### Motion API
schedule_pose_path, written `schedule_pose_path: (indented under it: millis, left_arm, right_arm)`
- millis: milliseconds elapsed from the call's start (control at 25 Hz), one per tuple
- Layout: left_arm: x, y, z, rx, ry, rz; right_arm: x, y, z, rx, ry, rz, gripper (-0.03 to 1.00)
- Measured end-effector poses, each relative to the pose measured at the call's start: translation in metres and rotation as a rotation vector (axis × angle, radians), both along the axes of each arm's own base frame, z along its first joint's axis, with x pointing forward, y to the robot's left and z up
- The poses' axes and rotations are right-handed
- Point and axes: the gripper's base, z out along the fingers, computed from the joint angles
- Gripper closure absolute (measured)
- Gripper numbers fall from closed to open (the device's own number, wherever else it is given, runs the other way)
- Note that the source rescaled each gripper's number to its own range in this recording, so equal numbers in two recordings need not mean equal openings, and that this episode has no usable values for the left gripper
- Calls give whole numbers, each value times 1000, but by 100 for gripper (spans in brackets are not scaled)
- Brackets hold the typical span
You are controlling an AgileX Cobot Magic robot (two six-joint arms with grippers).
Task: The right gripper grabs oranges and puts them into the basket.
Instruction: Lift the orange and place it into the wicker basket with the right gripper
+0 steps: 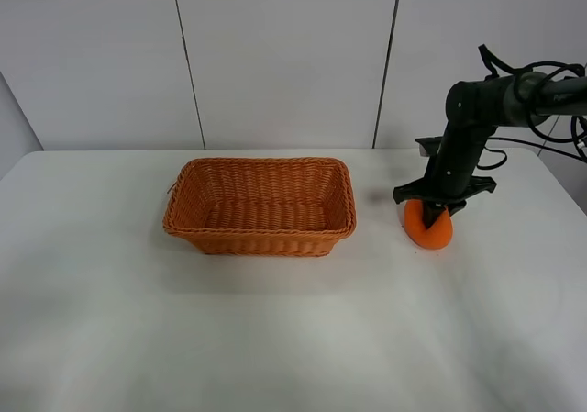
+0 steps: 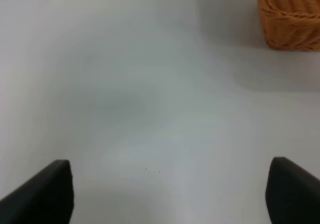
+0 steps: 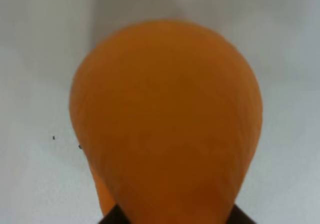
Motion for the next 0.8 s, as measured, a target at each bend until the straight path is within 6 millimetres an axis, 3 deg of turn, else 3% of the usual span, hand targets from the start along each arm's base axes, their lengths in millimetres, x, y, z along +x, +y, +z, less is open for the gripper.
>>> schedule_pose_path:
  millis: [200, 480, 640, 800]
  left_arm:
    - [0, 0, 0, 0, 0, 0]
    - [0, 0, 0, 0, 0, 0]
    - [0, 0, 0, 0, 0, 0]
    - [0, 0, 0, 0, 0, 0]
  right_arm:
    - [4, 0, 32, -1, 2, 13, 97]
    - [13, 2, 130, 26, -226, 13, 97]
    - [12, 6, 153, 34, -283, 23, 97]
    - [2, 34, 168, 49, -316, 88, 97]
